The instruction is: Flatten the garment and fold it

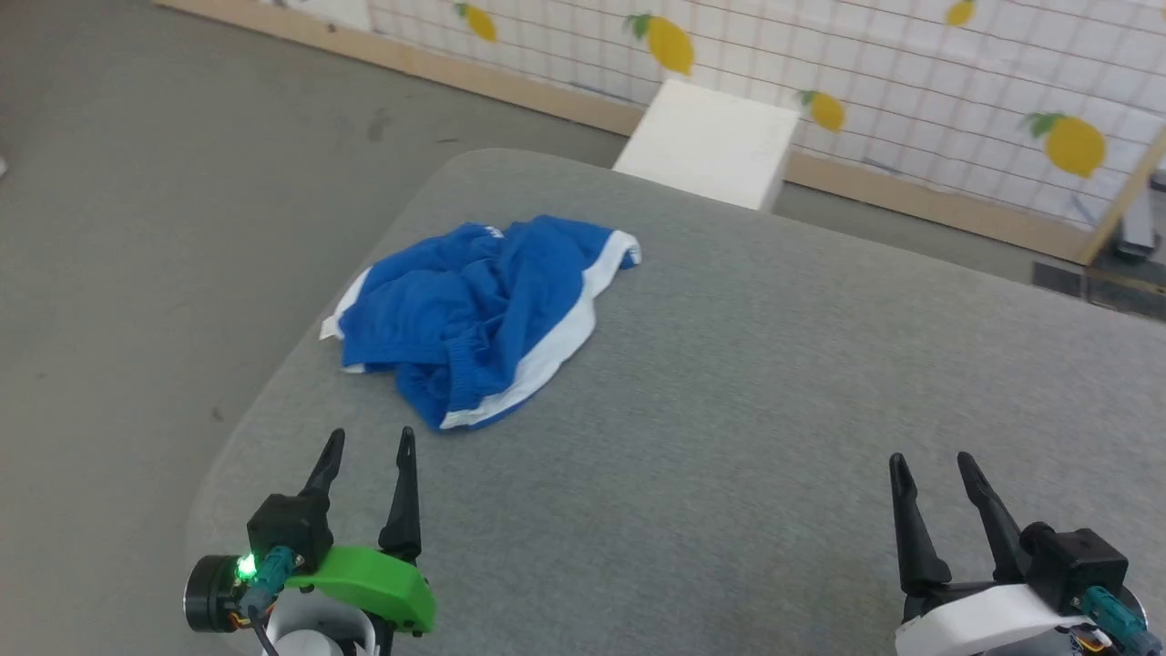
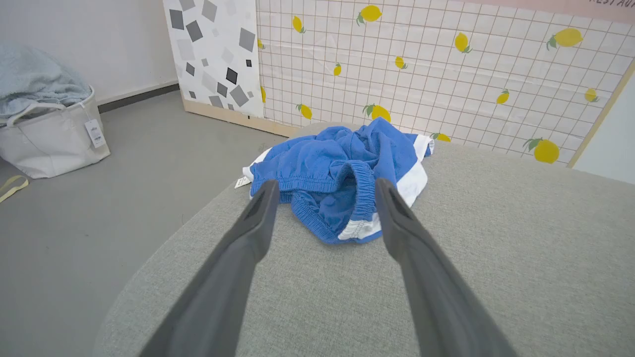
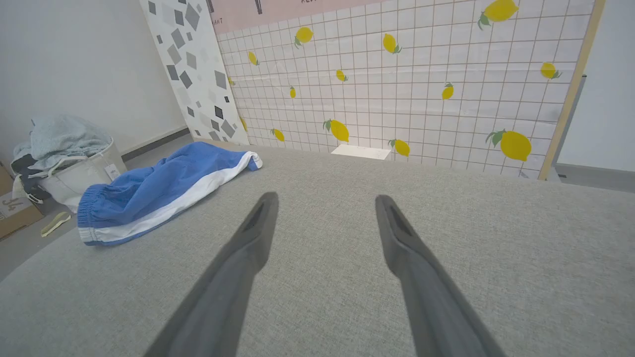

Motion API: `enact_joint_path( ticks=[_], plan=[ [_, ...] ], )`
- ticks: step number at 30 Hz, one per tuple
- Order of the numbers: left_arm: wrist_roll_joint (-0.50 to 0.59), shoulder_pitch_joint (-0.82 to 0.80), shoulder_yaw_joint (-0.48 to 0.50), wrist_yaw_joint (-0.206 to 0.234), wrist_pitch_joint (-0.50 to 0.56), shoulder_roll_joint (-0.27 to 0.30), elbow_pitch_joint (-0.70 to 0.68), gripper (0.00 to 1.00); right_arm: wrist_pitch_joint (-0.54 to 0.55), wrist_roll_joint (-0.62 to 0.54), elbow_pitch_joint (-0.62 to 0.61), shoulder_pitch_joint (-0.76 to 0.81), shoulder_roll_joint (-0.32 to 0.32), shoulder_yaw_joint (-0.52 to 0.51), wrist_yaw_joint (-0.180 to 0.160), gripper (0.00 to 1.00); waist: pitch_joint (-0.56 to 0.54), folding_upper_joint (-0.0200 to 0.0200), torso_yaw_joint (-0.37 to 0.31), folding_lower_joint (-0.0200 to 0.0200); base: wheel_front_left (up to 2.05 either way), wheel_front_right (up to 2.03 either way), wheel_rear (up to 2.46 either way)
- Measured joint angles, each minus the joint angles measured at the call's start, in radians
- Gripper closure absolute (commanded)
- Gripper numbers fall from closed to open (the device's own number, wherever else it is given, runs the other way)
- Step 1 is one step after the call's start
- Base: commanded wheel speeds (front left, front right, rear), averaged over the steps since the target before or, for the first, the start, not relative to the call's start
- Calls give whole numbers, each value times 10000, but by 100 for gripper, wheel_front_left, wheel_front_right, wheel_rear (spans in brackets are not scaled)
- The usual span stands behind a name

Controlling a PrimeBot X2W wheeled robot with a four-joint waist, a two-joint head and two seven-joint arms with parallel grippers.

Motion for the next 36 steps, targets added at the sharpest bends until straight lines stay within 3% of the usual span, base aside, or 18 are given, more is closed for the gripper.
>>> enact_joint_path(
  ticks=[10, 22, 30, 36],
  plan=[
    [-27, 2, -8, 2, -12, -2, -12, 0, 0, 0, 65, -47, 0, 90, 0, 0, 191, 0, 724, 0, 0, 0, 0],
    [-161, -146, -6, -58, -12, -10, 150, 0, 0, -2, 105, -52, 0, 182, 0, 0, 314, 0, 673, 0, 0, 0, 0],
    [-723, -2619, 10, -433, 502, 130, 1459, 0, 180, -207, -128, -348, 2, 244, 0, 0, 677, 0, 352, 0, 0, 0, 0],
    [-1733, -5092, 401, -589, 2579, 362, 3429, 0, 539, -591, -585, -594, 2, 180, 0, 0, 1252, 0, -62, 0, 0, 0, 0]
  ],
)
